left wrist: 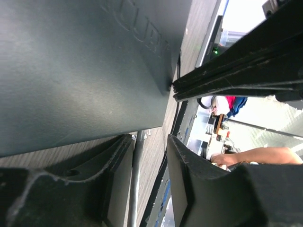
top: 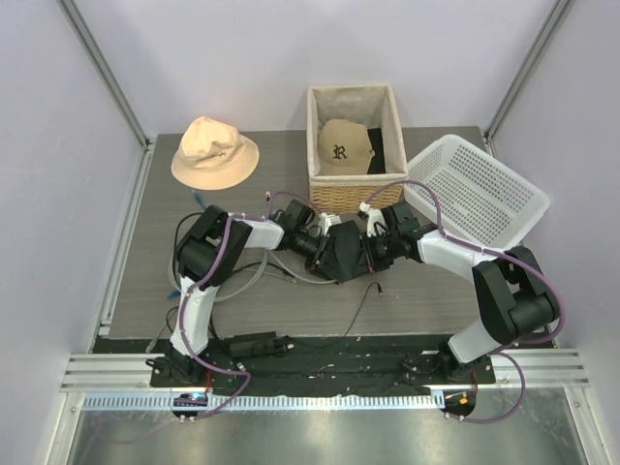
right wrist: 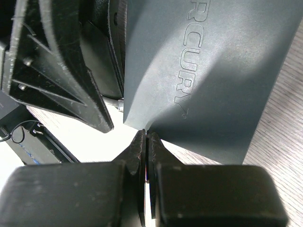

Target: Pull the plug from the switch port

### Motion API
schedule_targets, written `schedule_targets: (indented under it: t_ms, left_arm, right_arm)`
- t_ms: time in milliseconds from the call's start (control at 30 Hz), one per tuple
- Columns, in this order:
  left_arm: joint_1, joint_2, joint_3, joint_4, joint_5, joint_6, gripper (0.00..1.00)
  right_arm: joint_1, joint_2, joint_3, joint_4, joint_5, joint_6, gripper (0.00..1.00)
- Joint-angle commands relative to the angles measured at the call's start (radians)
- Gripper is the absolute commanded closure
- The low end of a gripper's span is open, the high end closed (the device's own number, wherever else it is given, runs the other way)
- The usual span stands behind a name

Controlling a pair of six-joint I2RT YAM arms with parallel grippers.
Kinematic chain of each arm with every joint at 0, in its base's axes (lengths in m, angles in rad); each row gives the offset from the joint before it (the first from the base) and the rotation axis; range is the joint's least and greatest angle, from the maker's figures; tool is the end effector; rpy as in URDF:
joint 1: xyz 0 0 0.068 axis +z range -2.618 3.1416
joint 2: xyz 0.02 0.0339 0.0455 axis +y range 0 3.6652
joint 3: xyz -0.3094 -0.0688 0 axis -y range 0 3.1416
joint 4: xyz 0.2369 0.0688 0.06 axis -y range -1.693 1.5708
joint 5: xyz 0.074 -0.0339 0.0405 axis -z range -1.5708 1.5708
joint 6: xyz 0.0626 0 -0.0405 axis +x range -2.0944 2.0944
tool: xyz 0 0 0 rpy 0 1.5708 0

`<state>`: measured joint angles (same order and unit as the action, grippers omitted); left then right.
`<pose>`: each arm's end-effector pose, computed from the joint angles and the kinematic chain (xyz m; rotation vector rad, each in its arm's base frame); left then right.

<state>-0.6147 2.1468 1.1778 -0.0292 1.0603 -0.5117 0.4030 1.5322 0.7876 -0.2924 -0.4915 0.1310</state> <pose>0.3188 -0.2919 0.1238 -0.5630 -2.4902 1.6422 0.2539 0.1404 0.1950 -0.5367 2.5880 0.8282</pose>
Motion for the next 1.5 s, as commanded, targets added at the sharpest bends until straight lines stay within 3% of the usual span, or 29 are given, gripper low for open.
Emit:
schedule_targets:
  t_ms: [0, 300, 467, 633, 767, 1100, 1333, 1467]
  left_arm:
    - [-0.023, 0.071, 0.011, -0.095, -0.363, 0.104, 1.00]
    - [-0.023, -0.039, -0.058, -0.115, -0.581, 0.070, 1.00]
    - [-0.022, -0.087, -0.119, -0.028, -0.599, 0.033, 1.00]
    - [-0.022, -0.036, -0.084, -0.026, -0.539, 0.035, 1.00]
    - [-0.020, 0.007, -0.050, -0.050, -0.383, 0.108, 1.00]
    - [0.012, 0.073, 0.023, -0.277, -0.143, 0.321, 1.00]
    - [0.024, 0.056, 0.014, -0.468, -0.135, 0.508, 1.00]
    - [0.027, 0.064, 0.032, -0.491, -0.145, 0.509, 1.00]
  right_arm:
    - [0.002, 0.042, -0.017, 0.006, 0.110, -0.024, 0.99]
    - [0.003, 0.049, -0.017, 0.006, 0.113, -0.022, 0.99]
    - [0.002, 0.054, -0.014, 0.004, 0.113, -0.022, 0.99]
    - [0.003, 0.066, -0.007, 0.001, 0.114, -0.024, 0.99]
    - [0.003, 0.071, -0.002, -0.002, 0.119, -0.028, 0.99]
    - [0.003, 0.039, 0.053, -0.043, 0.097, -0.056, 0.99]
    - [0.003, 0.031, 0.194, -0.080, 0.022, -0.036, 0.99]
    - [0.023, 0.060, 0.210, -0.039, 0.002, -0.008, 0.99]
